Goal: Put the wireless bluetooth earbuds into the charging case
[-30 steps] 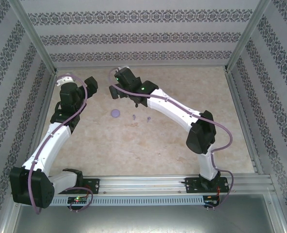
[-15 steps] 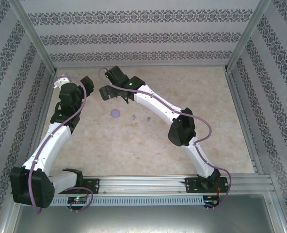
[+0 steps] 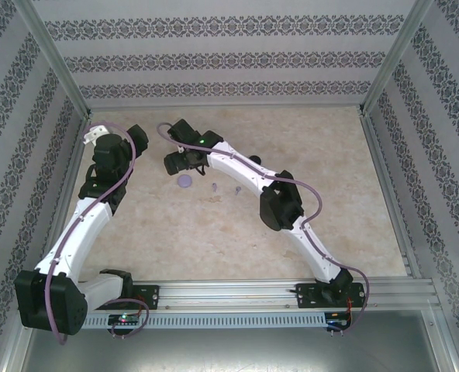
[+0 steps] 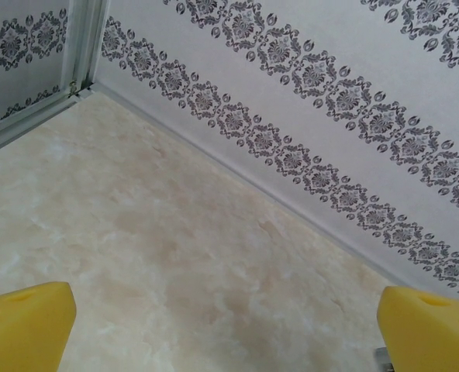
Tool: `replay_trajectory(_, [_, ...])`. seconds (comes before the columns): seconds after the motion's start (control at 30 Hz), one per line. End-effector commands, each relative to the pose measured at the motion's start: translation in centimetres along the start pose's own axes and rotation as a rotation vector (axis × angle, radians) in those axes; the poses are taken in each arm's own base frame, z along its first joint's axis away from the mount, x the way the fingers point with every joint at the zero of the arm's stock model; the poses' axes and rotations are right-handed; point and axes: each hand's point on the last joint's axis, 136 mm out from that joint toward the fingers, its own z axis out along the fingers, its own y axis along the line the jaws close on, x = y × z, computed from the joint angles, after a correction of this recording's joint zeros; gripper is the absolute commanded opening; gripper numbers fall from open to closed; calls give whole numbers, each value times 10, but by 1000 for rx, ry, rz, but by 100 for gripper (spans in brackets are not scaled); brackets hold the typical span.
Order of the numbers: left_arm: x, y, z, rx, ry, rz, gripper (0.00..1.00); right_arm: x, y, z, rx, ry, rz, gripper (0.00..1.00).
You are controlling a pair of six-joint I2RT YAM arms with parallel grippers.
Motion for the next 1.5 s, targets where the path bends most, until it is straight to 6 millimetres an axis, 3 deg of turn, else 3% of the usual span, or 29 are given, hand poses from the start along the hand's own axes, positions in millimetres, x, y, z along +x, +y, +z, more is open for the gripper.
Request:
replay_trajectory(0.0, [-5, 14, -4, -47, -23, -39, 99, 16, 1, 20, 29, 38, 48, 86])
replay_trajectory(0.37, [-3, 13, 2, -40, -26, -52, 99, 40, 5, 56, 52, 84, 89, 84])
replay_trajectory(0.93, [7, 13, 12, -40, -3, -75, 99, 59, 5, 76, 123, 115, 25, 73])
replay_trajectory(1.33, [7, 12, 13, -38, 8, -79, 99, 70, 8, 74, 169, 131, -61, 58])
replay_trajectory(1.47, [7, 8, 14, -31, 16, -78, 99, 71, 13, 66, 183, 125, -91, 48])
